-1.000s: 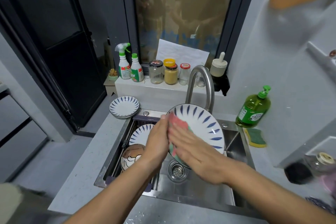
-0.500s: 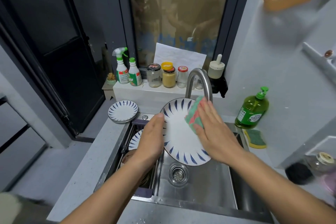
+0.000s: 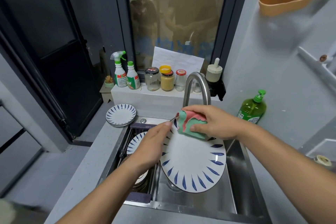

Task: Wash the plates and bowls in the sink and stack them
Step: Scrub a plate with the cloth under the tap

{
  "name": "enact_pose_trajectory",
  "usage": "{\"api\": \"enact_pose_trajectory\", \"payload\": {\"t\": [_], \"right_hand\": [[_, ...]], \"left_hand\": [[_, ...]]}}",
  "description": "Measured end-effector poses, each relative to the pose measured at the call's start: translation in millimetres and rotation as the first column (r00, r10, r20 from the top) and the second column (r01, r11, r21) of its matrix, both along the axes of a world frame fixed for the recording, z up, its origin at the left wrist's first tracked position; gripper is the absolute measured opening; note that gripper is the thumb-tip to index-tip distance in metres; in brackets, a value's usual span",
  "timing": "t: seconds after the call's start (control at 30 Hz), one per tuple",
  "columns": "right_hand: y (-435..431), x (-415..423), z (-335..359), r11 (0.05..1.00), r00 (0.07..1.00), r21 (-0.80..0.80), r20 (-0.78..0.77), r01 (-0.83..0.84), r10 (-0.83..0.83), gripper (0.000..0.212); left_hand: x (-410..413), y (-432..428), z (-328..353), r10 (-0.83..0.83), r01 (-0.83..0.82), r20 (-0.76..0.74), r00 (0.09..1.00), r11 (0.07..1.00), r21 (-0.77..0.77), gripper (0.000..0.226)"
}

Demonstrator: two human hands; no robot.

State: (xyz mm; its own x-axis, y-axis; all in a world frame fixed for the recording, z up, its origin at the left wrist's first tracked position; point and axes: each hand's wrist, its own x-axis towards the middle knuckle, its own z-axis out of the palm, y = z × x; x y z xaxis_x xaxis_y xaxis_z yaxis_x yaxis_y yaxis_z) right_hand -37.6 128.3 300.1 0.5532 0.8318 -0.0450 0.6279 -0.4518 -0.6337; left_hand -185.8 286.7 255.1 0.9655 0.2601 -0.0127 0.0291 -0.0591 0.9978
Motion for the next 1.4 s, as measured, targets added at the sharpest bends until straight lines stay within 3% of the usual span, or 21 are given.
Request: {"api": "enact_pose_trajectory", "payload": {"t": [0.13,0.23,0.33,0.4,0.5,0.67,0.73,0.87,1.1,1.2,1.27,1.4], "right_hand": [[3.7,-0.5,1.3,0.996,0.996,0.077,-0.086,0.044,-0.037,0.033],[4.5,-6.1,-1.4,0.994,0.991,0.099,-0.131,0.037,-0.024,0.024],[0.9,-2.3,-0.5,0.992,0.989,0.079,-0.120,0.100,-0.091,0.013],[-6.8,1.0,-3.5,0.976,0.964,0.071,-0.191,0.204,-0.187,0.011],[-17.7,-5.6,-23.4,0.917,0.858,0.104,-0.407,0.384,-0.313,0.014],[-17.3,-16.8,-47.7,0.782,0.706,0.181,-0.582,0.597,-0.404,0.025],[-19.0,-16.9,-47.8,0.758,0.680,0.196,-0.614,0.622,-0.400,0.028],[-21.6,-18.0,-45.0,0.757,0.694,0.211,-0.599,0.619,-0.400,0.013],[-2.2,-53.6,-71.4,0.516,0.399,0.189,-0.854,0.836,-0.334,0.012],[-7.2,-40.6,-65.1,0.464,0.348,0.157,-0.865,0.872,-0.362,0.010],[-17.8,-28.4,-59.5,0.479,0.339,0.126,-0.856,0.869,-0.391,0.010],[-41.1,-17.5,-50.2,0.644,0.335,0.022,-0.868,0.764,-0.367,0.021]], "left_hand": [[3.1,0.8,6.6,-0.039,0.040,-0.024,0.999,0.997,0.058,0.036],[7.1,8.5,5.0,-0.042,0.042,-0.052,0.998,0.999,0.007,0.037],[2.2,10.3,6.9,0.030,-0.030,-0.012,0.999,0.999,-0.024,0.036],[3.5,12.4,7.2,0.138,-0.141,-0.031,0.990,0.985,-0.101,0.034],[8.7,15.2,7.8,0.299,-0.299,-0.019,0.954,0.947,-0.118,0.032],[7.7,3.0,3.8,0.312,-0.313,-0.024,0.950,0.948,-0.058,0.039],[7.8,2.5,-0.6,0.277,-0.279,-0.045,0.960,0.959,-0.043,0.039],[11.3,-1.0,-0.9,0.305,-0.304,0.020,0.952,0.952,-0.029,0.040],[14.5,-36.6,-5.9,0.580,-0.556,0.088,0.810,0.807,-0.197,0.036],[9.1,-43.4,-9.2,0.506,-0.500,-0.006,0.862,0.850,-0.166,0.023],[9.5,-27.5,-6.4,0.332,-0.351,-0.115,0.936,0.899,-0.262,0.020],[15.5,9.1,13.2,0.049,-0.117,-0.245,0.968,0.955,-0.272,0.048]]}}
